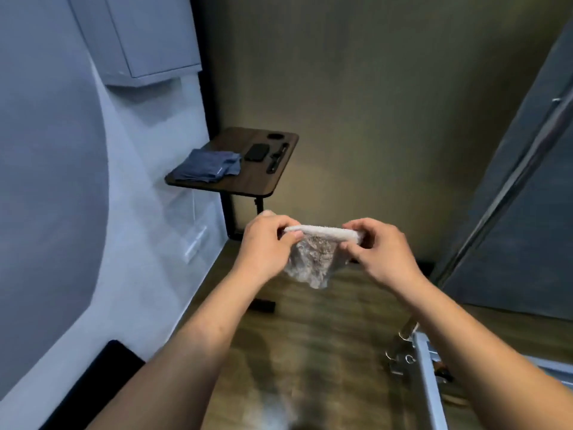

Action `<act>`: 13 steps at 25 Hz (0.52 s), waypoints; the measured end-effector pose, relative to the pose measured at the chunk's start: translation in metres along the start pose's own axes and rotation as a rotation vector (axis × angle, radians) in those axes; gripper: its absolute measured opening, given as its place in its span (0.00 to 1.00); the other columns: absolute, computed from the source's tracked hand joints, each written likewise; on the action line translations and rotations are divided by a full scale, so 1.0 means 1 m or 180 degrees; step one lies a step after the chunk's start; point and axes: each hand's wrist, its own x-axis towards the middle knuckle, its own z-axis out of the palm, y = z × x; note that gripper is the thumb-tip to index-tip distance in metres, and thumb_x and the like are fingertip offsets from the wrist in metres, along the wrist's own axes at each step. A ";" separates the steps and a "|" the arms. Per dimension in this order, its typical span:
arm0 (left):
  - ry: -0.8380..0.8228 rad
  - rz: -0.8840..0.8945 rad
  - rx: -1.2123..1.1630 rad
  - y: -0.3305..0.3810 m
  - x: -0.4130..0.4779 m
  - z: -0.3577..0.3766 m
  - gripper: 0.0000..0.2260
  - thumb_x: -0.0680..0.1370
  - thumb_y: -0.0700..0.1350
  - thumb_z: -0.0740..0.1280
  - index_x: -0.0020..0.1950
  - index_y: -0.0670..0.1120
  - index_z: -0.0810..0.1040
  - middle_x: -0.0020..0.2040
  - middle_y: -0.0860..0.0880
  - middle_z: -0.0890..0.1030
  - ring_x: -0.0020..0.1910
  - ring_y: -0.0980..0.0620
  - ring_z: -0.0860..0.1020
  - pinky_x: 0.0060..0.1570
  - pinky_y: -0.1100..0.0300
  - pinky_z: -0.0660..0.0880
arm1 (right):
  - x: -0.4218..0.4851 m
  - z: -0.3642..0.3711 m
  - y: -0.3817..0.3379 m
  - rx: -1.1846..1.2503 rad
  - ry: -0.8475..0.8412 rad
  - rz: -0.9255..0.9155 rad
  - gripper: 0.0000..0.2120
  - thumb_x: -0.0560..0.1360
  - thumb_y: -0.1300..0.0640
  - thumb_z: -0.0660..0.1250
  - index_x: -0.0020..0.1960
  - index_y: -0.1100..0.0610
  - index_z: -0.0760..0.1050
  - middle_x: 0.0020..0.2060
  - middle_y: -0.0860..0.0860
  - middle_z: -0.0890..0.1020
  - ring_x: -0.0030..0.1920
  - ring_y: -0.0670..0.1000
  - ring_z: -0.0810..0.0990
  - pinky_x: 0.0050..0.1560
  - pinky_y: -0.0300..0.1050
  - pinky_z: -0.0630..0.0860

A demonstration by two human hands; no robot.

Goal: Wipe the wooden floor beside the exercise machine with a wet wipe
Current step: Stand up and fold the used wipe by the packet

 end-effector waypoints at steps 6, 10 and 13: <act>0.0531 -0.0494 -0.0278 -0.035 0.067 -0.027 0.08 0.82 0.46 0.61 0.44 0.48 0.74 0.39 0.53 0.77 0.40 0.55 0.74 0.38 0.59 0.69 | 0.109 0.051 -0.026 0.0835 -0.0763 -0.0444 0.02 0.79 0.55 0.66 0.47 0.52 0.74 0.44 0.49 0.79 0.43 0.47 0.76 0.45 0.41 0.71; 0.0983 -0.0737 -0.0318 -0.061 0.117 -0.031 0.05 0.82 0.47 0.61 0.48 0.49 0.73 0.42 0.51 0.78 0.42 0.52 0.75 0.40 0.56 0.70 | 0.166 0.097 -0.033 0.1204 -0.0996 -0.0424 0.05 0.81 0.55 0.61 0.48 0.47 0.68 0.41 0.53 0.79 0.40 0.53 0.76 0.45 0.52 0.75; 0.0776 -0.1068 -0.1014 -0.090 0.162 -0.040 0.07 0.80 0.41 0.63 0.49 0.52 0.66 0.44 0.45 0.76 0.41 0.49 0.73 0.36 0.57 0.69 | 0.214 0.128 -0.028 0.1571 -0.0930 -0.0209 0.17 0.80 0.59 0.62 0.42 0.38 0.64 0.38 0.57 0.76 0.36 0.54 0.71 0.40 0.53 0.72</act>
